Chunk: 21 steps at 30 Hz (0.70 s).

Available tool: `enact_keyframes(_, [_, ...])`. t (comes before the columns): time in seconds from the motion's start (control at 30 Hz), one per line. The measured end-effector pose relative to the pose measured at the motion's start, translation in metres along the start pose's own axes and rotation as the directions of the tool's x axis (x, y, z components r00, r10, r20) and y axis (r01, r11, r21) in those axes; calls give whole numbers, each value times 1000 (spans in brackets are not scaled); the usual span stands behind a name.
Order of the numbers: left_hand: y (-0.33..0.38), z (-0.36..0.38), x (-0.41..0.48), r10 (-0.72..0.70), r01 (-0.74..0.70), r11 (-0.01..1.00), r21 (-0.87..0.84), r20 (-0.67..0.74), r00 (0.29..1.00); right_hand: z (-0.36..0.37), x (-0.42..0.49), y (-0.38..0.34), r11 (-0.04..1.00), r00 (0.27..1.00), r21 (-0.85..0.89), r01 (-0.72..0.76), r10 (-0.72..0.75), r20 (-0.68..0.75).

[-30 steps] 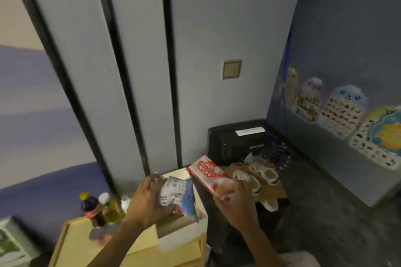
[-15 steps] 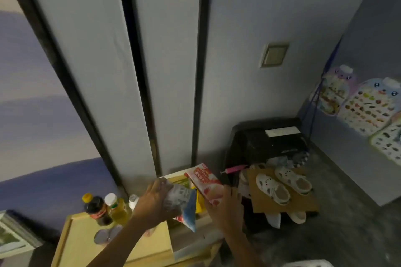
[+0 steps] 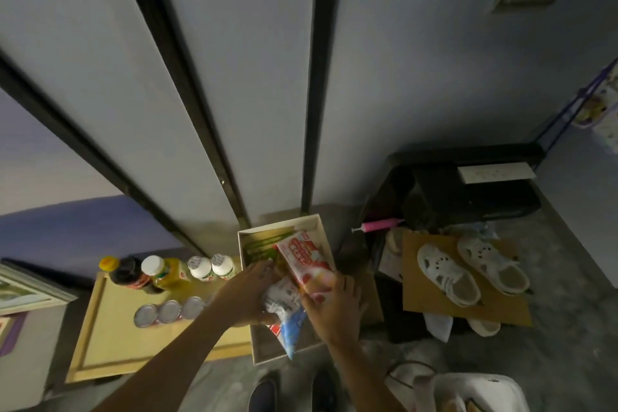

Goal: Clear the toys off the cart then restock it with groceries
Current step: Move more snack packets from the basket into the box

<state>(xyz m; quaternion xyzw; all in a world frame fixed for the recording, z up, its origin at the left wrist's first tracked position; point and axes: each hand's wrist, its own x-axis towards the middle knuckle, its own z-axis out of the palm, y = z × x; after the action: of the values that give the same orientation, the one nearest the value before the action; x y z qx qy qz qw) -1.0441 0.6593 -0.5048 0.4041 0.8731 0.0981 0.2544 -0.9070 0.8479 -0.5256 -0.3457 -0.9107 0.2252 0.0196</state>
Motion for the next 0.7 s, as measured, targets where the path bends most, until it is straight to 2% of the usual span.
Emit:
enact_keyframes(0.2, [-9, 6, -8, 14, -15, 1000, -12, -64, 998, 0, 3, -4, 997, 992, 41, 59, -64, 111])
enact_keyframes(0.3, [-6, 0, -14, -38, 30, 997, -75, -103, 994, -4, 4, -4, 994, 987, 56, 93, -100, 129])
enact_keyframes(0.47, [4, -11, -31, -197, 166, 972, -168, -189, 962, -26, 0, -5, 986, 984, 94, 141, -150, 93])
enact_keyframes(0.57, [15, -24, -41, -213, 164, 971, -175, -313, 926, -49, -6, -9, 988, 990, 75, 135, -137, 21])
enact_keyframes(0.7, [33, -44, -49, -247, 196, 966, -168, -386, 889, -86, -17, -15, 993, 998, 101, 63, -63, -7])
